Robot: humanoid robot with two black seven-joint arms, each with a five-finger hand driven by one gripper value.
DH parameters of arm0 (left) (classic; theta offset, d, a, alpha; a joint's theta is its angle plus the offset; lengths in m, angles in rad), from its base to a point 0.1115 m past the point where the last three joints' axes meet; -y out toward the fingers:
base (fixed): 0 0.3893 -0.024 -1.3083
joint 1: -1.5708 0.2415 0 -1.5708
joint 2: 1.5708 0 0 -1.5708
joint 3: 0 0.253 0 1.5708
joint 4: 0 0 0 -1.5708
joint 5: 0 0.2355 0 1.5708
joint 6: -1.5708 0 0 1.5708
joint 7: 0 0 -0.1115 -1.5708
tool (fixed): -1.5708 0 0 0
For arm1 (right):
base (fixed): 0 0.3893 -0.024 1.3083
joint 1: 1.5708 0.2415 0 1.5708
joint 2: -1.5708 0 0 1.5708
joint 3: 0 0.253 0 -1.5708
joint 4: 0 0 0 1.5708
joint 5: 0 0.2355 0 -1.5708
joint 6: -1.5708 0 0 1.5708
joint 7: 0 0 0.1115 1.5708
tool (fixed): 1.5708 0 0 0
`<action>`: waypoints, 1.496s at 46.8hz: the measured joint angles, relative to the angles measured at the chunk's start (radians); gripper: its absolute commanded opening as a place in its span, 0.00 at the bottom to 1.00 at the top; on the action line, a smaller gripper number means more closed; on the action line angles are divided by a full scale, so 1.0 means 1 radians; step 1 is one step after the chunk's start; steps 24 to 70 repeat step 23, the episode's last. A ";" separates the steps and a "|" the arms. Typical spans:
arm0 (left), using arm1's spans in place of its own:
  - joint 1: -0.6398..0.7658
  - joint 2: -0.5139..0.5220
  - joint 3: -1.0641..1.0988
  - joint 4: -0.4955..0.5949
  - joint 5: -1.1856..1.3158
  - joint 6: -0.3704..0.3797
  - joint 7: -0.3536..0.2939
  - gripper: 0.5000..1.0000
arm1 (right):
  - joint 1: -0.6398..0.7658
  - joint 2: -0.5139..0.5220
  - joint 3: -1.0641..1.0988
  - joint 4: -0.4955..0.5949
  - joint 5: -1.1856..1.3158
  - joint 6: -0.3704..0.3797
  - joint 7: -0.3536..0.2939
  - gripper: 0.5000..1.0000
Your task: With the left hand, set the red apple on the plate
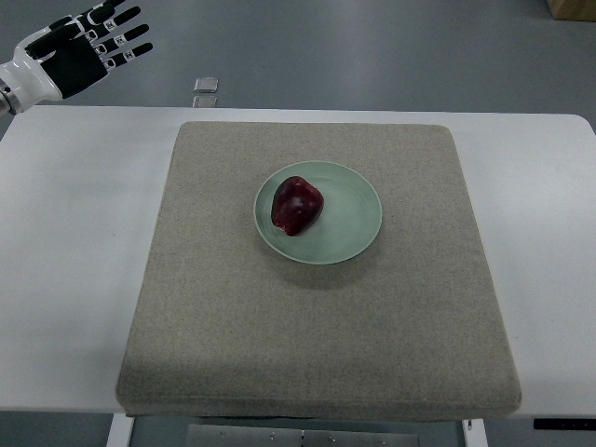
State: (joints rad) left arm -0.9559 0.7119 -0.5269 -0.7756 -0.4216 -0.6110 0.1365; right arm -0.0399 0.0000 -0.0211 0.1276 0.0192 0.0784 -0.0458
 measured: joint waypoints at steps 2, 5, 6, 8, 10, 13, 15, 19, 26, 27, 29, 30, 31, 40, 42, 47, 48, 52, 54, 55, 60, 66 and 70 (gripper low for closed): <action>0.000 0.000 -0.005 -0.002 0.000 0.000 0.001 1.00 | 0.000 0.000 0.001 0.000 0.000 0.001 0.000 0.86; 0.001 -0.002 -0.011 -0.002 0.000 0.000 0.001 1.00 | 0.001 0.000 0.004 0.000 0.001 0.002 0.000 0.86; 0.001 -0.003 -0.011 -0.002 0.000 0.000 0.001 1.00 | 0.001 0.000 0.004 0.000 0.001 0.002 0.000 0.86; 0.002 -0.007 -0.011 -0.003 0.000 0.000 0.002 1.00 | 0.001 0.000 0.004 0.000 0.000 0.004 0.000 0.86; 0.003 -0.011 -0.011 -0.003 0.000 0.000 0.003 1.00 | 0.001 0.000 0.004 0.000 0.000 0.006 0.000 0.86; 0.007 -0.015 -0.011 -0.002 0.000 0.000 0.004 1.00 | -0.001 0.000 0.004 0.001 -0.002 0.008 0.000 0.86; 0.009 -0.017 -0.011 -0.001 0.000 0.000 0.004 1.00 | -0.002 0.000 0.004 0.002 -0.002 0.009 0.000 0.86; 0.009 -0.031 -0.009 0.001 0.000 0.000 0.006 1.00 | -0.001 0.000 0.002 0.006 -0.002 0.009 0.000 0.86; 0.009 -0.040 -0.007 0.001 0.003 0.000 0.012 1.00 | -0.002 0.000 0.000 0.010 -0.003 0.009 0.000 0.86; 0.009 -0.040 -0.007 0.001 0.003 0.000 0.012 1.00 | -0.002 0.000 0.000 0.010 -0.003 0.009 0.000 0.86; 0.009 -0.040 -0.007 0.001 0.003 0.000 0.012 1.00 | -0.002 0.000 0.000 0.010 -0.003 0.009 0.000 0.86; 0.009 -0.040 -0.007 0.001 0.003 0.000 0.012 1.00 | -0.002 0.000 0.000 0.010 -0.003 0.009 0.000 0.86; 0.009 -0.040 -0.007 0.001 0.003 0.000 0.012 1.00 | -0.002 0.000 0.000 0.010 -0.003 0.009 0.000 0.86; 0.009 -0.040 -0.007 0.001 0.003 0.000 0.012 1.00 | -0.002 0.000 0.000 0.010 -0.003 0.009 0.000 0.86; 0.009 -0.040 -0.007 0.001 0.003 0.000 0.012 1.00 | -0.002 0.000 0.000 0.010 -0.003 0.009 0.000 0.86; 0.009 -0.040 -0.007 0.001 0.003 0.000 0.012 1.00 | -0.002 0.000 0.000 0.010 -0.003 0.009 0.000 0.86; 0.009 -0.040 -0.007 0.001 0.003 0.000 0.012 1.00 | -0.002 0.000 0.000 0.010 -0.003 0.009 0.000 0.86; 0.009 -0.040 -0.007 0.001 0.003 0.000 0.012 1.00 | -0.002 0.000 0.000 0.010 -0.003 0.009 0.000 0.86; 0.009 -0.040 -0.007 0.001 0.003 0.000 0.012 1.00 | -0.002 0.000 0.000 0.010 -0.003 0.009 0.000 0.86; 0.009 -0.040 -0.007 0.001 0.003 0.000 0.012 1.00 | -0.002 0.000 0.000 0.010 -0.003 0.009 0.000 0.86; 0.009 -0.040 -0.007 0.001 0.003 0.000 0.012 1.00 | -0.002 0.000 0.000 0.010 -0.003 0.009 0.000 0.86; 0.009 -0.040 -0.007 0.001 0.003 0.000 0.012 1.00 | -0.002 0.000 0.000 0.010 -0.003 0.009 0.000 0.86; 0.009 -0.040 -0.007 0.001 0.003 0.000 0.012 1.00 | -0.002 0.000 0.000 0.010 -0.003 0.009 0.000 0.86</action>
